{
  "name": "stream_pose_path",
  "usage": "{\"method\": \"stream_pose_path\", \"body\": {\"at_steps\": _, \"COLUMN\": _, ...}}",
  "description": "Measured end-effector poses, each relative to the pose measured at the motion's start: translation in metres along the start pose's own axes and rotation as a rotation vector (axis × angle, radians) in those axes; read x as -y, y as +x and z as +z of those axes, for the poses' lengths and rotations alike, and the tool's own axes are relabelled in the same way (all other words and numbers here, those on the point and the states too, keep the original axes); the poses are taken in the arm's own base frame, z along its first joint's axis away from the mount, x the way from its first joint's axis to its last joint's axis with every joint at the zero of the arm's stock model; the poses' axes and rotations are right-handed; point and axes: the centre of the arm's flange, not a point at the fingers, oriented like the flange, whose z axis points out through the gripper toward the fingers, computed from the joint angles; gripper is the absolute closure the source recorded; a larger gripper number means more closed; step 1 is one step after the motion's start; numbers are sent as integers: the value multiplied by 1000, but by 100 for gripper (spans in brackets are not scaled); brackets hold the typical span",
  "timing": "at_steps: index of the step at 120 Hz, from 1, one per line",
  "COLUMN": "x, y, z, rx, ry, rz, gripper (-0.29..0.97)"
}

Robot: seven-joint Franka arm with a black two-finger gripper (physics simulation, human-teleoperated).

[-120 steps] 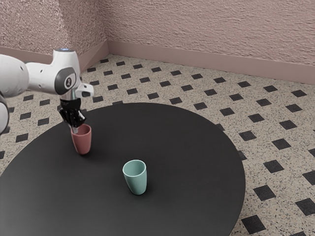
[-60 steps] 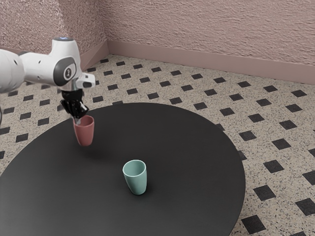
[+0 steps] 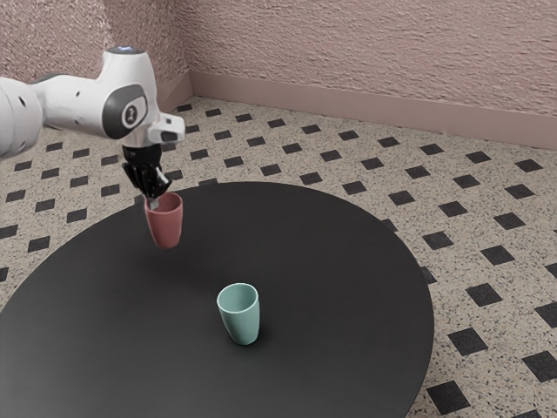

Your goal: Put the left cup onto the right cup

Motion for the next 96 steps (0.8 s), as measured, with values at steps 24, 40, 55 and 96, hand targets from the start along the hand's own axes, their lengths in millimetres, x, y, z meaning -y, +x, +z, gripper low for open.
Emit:
{"method": "stream_pose_path", "body": {"at_steps": 24, "x": -13, "y": -3, "z": -21, "rx": -13, "ry": 0, "rz": 20, "gripper": 79}}
{"method": "stream_pose_path", "body": {"at_steps": 40, "x": -23, "y": -6, "z": -33, "rx": -19, "ry": -2, "rz": 35, "gripper": 79}}
{"method": "stream_pose_path", "body": {"at_steps": 55, "x": -35, "y": -5, "z": -38, "rx": -18, "ry": -4, "rz": 54, "gripper": 79}}
{"method": "stream_pose_path", "body": {"at_steps": 96, "x": -63, "y": -17, "z": -56, "rx": -20, "ry": 0, "rz": 103, "gripper": 79}}
